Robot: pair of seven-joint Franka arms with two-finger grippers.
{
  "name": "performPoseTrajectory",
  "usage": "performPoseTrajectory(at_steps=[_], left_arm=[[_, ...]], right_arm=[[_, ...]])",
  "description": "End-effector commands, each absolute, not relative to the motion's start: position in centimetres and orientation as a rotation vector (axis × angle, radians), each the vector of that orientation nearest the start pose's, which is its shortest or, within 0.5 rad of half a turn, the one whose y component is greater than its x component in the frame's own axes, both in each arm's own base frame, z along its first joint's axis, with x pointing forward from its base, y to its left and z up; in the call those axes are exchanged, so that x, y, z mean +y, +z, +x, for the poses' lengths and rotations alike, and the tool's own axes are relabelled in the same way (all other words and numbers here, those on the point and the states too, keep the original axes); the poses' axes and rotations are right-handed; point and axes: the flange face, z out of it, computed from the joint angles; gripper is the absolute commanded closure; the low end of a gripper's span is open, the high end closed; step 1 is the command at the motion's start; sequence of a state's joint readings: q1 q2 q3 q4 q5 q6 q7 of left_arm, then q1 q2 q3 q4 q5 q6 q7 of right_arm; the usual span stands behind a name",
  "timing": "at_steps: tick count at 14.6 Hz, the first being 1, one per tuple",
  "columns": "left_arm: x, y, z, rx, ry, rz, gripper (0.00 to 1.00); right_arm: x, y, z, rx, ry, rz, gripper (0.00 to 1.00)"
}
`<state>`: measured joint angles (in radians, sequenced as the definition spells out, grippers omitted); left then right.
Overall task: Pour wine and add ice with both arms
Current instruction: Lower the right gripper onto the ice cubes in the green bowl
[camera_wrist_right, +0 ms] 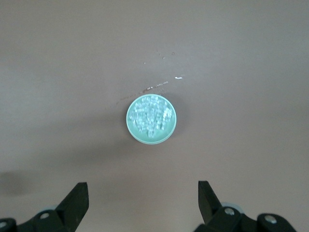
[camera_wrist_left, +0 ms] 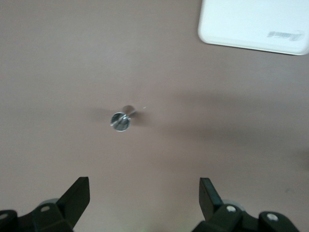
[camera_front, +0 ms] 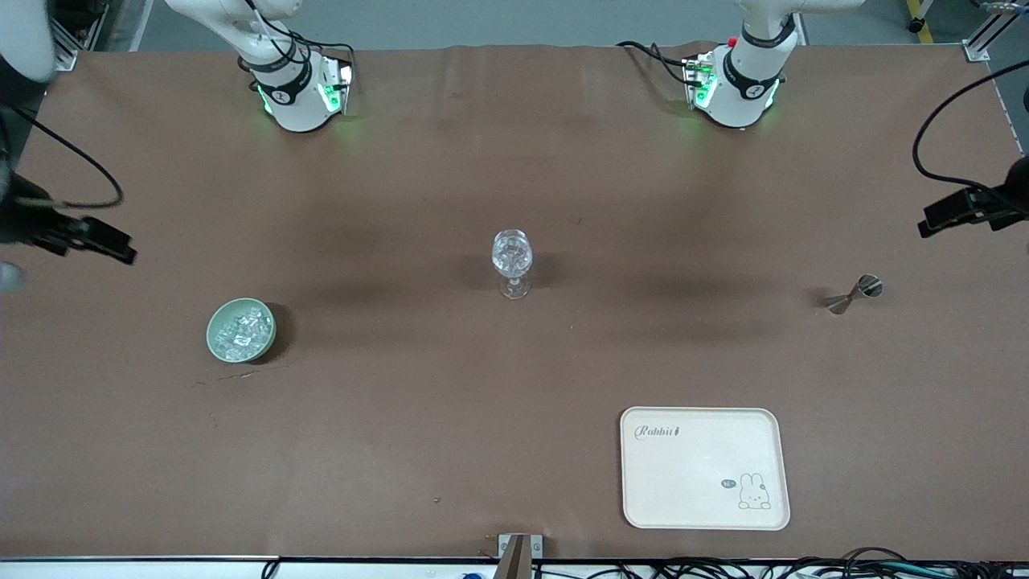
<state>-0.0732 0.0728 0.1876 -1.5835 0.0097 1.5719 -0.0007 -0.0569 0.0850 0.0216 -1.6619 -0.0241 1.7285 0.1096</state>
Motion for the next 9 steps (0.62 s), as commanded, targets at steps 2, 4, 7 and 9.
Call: performPoseTrajectory(at_steps=[2,4,7,9], left_arm=[[10.9,54.7,58.7,-0.388,0.213,-3.080,0.00],[14.0,52.4,59.4,-0.534,0.260,-3.085,0.00],[18.8,48.7,59.4,-0.851,0.332,-3.114,0.00],[21.4,46.0,59.3,-1.046,0.386,-3.086,0.00]], right_arm=[[-1.9,45.9,57.2,0.191,-0.032,-3.151,0.00],[-2.0,41.3,57.4,0.185,-0.098,-3.152,0.00],[-2.1,32.8,57.5,0.178,-0.122,-3.148,0.00],[-2.1,28.5,57.6,0.156,-0.175,-3.153,0.00]])
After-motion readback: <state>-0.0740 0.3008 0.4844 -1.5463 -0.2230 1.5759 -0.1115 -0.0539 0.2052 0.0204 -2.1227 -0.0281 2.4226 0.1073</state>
